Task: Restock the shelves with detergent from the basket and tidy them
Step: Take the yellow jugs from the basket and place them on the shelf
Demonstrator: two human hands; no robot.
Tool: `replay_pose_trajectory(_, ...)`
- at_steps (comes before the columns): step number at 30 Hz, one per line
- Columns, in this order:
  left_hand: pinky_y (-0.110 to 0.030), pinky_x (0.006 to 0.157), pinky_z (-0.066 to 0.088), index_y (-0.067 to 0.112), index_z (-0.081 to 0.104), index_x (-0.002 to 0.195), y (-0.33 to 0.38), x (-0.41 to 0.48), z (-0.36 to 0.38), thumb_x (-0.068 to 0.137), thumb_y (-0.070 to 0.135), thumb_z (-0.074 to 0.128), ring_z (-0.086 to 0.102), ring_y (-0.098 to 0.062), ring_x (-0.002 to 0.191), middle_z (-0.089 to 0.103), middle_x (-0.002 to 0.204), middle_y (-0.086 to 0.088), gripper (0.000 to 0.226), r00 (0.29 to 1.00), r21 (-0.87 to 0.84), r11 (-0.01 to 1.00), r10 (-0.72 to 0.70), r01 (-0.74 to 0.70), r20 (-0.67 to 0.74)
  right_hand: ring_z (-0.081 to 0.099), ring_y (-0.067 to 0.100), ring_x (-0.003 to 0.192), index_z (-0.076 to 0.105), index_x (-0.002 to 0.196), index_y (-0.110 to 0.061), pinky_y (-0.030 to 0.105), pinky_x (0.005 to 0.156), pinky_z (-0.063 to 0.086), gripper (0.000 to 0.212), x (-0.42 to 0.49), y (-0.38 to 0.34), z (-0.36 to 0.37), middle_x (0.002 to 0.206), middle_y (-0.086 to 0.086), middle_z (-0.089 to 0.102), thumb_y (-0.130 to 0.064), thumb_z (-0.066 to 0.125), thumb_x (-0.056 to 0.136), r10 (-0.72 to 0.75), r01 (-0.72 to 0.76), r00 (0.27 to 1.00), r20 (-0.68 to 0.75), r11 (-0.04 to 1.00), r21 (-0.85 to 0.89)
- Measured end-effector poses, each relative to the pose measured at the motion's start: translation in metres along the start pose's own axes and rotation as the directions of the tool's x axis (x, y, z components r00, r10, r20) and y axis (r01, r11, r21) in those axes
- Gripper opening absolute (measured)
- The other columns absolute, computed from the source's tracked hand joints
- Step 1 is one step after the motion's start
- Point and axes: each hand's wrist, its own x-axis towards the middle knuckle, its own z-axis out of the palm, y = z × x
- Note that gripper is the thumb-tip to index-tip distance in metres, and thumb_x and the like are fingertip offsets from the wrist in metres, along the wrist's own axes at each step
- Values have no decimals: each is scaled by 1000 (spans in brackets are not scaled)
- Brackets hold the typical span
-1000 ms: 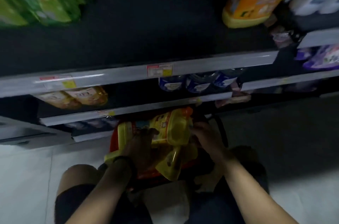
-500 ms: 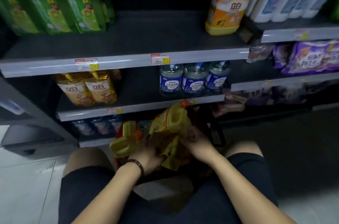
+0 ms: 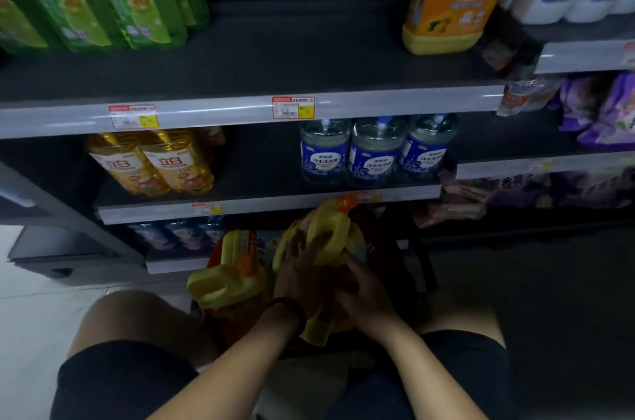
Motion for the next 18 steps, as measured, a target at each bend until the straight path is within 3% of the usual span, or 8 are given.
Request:
replay_pose_trajectory(4, -59, 119, 39, 46, 32, 154, 8, 4, 13, 89, 60, 51, 21, -38, 159, 20, 173, -8, 69, 996, 69, 997, -26, 32, -86, 52, -24, 118, 56, 124, -69, 9, 101, 44, 66, 6, 2, -2, 128, -36, 56, -8, 64, 99, -22, 23, 999, -29, 1000, 14)
replay_pose_trajectory(6, -59, 115, 44, 42, 36, 153, 13, 4, 11, 88, 62, 47, 31, -37, 155, 24, 171, -5, 69, 993, 29, 999, -19, 23, -119, 51, -22, 117, 53, 123, -69, 12, 98, 42, 62, 9, 1, -7, 127, -38, 54, -13, 67, 100, -7, 11, 997, -79, 999, 50)
replay_pose_trajectory(9, -42, 114, 46, 31, 47, 152, 11, 10, 2, 94, 40, 65, 46, -27, 145, 43, 161, -5, 62, 967, -88, 996, -1, -22, -253, 57, -8, 117, 49, 128, -64, 24, 98, 47, 57, 14, 4, -10, 127, -29, 60, -22, 73, 98, 62, -44, 991, -122, 989, 143)
replay_pose_trajectory(11, -31, 103, 48, 21, 58, 143, 7, 18, -10, 95, 29, 70, 59, -25, 131, 60, 145, -5, 51, 949, -92, 996, -27, -2, -315, 61, -8, 114, 53, 132, -59, 25, 96, 49, 53, 14, 4, -9, 127, -26, 65, -27, 77, 97, 94, -74, 991, -96, 979, 190)
replay_pose_trajectory(13, -23, 92, 42, 16, 64, 132, 3, 23, -23, 98, 31, 70, 63, -19, 117, 67, 129, -3, 38, 944, -108, 994, -61, 27, -323, 63, -3, 117, 55, 137, -54, 30, 102, 52, 52, 13, 4, -4, 129, -23, 67, -37, 78, 94, 105, -93, 993, -55, 978, 186)
replay_pose_trajectory(16, -34, 97, 49, 15, 63, 133, -6, 24, -43, 100, 36, 67, 64, -22, 115, 69, 124, -4, 40, 940, -210, 972, -167, 106, -297, 62, 7, 127, 50, 146, -50, 39, 111, 51, 64, 13, 8, 6, 137, -20, 65, -52, 73, 87, 103, -100, 995, -17, 987, 126)
replay_pose_trajectory(18, -40, 91, 51, 17, 65, 126, -14, 22, -55, 100, 34, 67, 66, -26, 107, 71, 113, -3, 32, 922, -269, 957, -200, 111, -332, 61, 8, 129, 43, 152, -48, 40, 113, 49, 72, 14, 13, 9, 142, -18, 62, -55, 74, 87, 116, -111, 993, -32, 987, 115)
